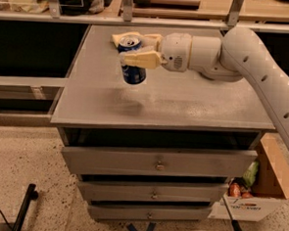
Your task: Place pepsi can upright
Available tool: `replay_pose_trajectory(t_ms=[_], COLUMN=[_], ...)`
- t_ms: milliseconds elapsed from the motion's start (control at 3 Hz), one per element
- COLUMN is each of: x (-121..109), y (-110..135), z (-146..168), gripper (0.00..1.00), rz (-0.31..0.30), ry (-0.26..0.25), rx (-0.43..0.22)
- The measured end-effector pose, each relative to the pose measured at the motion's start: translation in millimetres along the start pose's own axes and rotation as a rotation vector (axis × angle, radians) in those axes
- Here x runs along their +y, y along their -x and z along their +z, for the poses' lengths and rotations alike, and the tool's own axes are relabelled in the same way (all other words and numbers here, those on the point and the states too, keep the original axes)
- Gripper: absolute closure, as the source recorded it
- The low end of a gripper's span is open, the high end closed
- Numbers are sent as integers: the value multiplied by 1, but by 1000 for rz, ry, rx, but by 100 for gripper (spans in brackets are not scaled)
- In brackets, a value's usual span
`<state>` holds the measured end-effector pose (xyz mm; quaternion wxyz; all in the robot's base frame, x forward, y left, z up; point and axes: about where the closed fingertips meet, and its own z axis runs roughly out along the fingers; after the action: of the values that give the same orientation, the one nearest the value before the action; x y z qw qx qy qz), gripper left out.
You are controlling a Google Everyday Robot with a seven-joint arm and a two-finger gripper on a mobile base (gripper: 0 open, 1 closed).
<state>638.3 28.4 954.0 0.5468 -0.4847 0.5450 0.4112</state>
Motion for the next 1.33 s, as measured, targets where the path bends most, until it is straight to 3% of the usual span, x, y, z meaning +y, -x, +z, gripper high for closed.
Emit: replay_pose_trajectory(t_ms=[333, 667, 1333], x=[4, 7, 11], y=[-10, -23, -46], z=[-4, -12, -26], gripper=[100, 82, 35], rz=[20, 49, 97], ry=[-12, -39, -78], rx=[-24, -28, -50])
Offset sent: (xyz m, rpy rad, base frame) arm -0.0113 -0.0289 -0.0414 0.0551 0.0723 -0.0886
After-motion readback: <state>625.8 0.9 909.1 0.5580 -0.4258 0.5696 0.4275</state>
